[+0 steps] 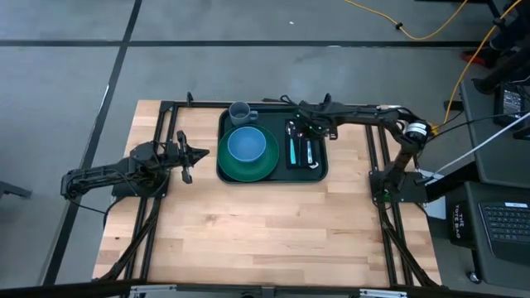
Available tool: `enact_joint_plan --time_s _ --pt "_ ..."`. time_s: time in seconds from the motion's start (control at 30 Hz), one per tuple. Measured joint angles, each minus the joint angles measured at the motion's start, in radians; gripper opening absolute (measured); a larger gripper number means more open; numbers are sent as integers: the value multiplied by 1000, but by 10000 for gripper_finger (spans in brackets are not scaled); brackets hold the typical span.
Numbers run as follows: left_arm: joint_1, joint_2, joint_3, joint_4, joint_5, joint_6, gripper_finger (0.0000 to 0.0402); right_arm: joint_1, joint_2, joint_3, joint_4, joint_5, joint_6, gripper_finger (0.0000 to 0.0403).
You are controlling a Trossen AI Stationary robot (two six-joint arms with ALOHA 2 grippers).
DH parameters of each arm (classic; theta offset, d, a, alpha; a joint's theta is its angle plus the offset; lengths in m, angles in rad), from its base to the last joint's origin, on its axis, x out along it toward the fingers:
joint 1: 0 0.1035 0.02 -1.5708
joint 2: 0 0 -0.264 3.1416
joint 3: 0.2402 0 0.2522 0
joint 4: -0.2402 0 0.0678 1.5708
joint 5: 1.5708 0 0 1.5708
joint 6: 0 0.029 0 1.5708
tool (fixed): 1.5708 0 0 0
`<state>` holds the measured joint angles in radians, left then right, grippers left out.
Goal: Set up tray
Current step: Put the knife on the napkin to the right of the fork
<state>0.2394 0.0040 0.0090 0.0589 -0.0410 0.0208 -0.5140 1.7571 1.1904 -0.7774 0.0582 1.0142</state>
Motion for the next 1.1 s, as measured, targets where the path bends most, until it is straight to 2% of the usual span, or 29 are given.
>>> enact_joint_plan --time_s 0.3,1.1 --pt "0 0 0 -3 0 0 2 7 67 0 5 -9 0 29" --pt "0 0 0 -3 0 0 2 29 76 -2 -1 -34 55 29"
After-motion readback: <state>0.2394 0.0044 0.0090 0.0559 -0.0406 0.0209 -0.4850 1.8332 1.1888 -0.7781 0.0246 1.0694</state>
